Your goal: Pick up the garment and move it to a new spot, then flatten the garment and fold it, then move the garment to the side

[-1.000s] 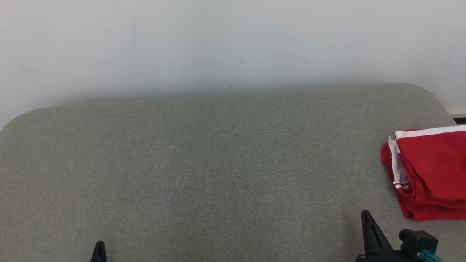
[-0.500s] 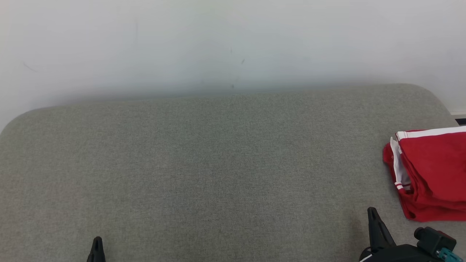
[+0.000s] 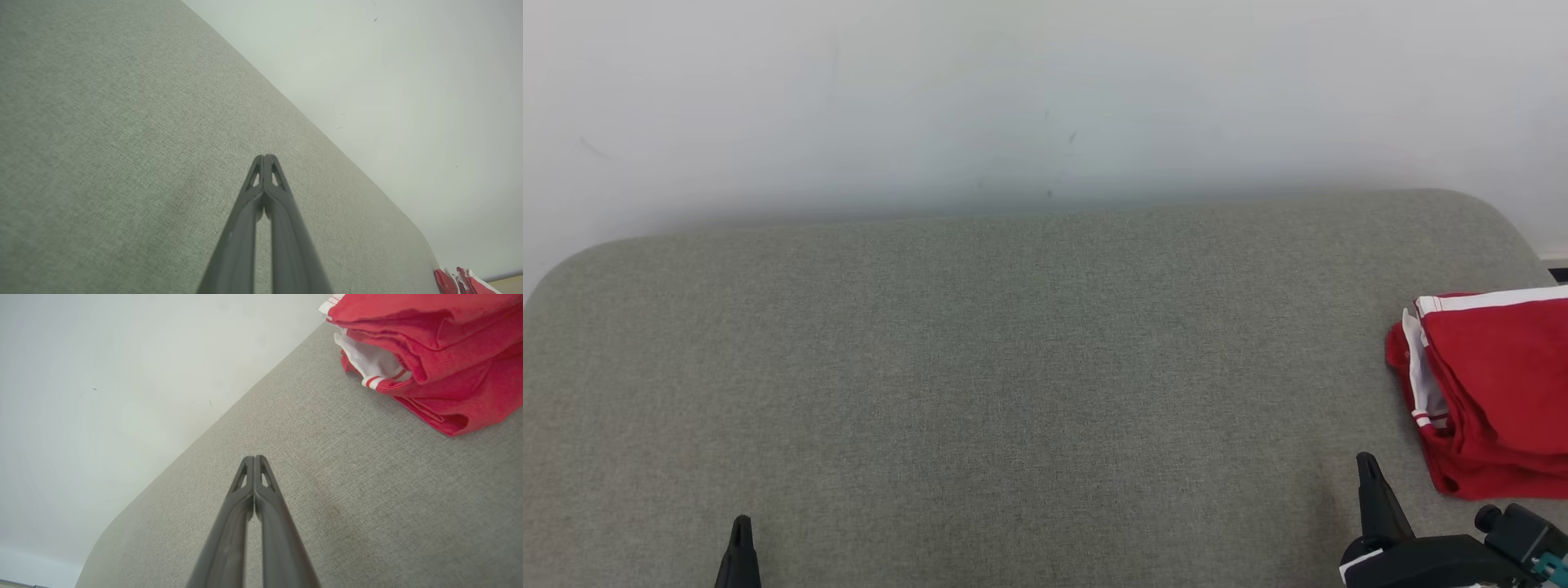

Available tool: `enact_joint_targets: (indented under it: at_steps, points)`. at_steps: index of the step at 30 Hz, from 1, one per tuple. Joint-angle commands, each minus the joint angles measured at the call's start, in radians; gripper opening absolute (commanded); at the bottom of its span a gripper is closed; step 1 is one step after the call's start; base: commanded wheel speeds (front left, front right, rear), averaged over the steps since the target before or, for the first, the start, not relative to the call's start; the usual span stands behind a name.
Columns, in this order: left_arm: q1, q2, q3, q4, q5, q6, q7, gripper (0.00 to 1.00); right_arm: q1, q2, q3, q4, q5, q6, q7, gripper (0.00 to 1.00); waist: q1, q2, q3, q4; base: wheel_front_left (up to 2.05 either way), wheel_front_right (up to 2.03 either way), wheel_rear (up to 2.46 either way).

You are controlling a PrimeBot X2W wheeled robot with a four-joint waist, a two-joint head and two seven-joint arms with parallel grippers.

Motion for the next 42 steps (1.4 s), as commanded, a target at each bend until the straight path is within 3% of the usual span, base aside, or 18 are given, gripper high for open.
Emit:
enact_joint_targets:
  at_steps: [1,42]
  points:
    - [-0.025,0.002,0.004,-0.012,-0.044,0.001,0.011,0.0,-0.02,-0.001,-0.006,-0.019,0.048,-0.001,0.008,0.0,-0.0001,0.0,0.0,0.001,0.0,0.0,0.0]
    - [-0.086,-0.001,0.007,-0.012,-0.474,0.001,0.126,0.0,-0.041,-0.001,-0.035,-0.056,0.515,-0.001,0.103,0.0,-0.0001,0.0,0.002,0.017,0.0,0.0,0.0]
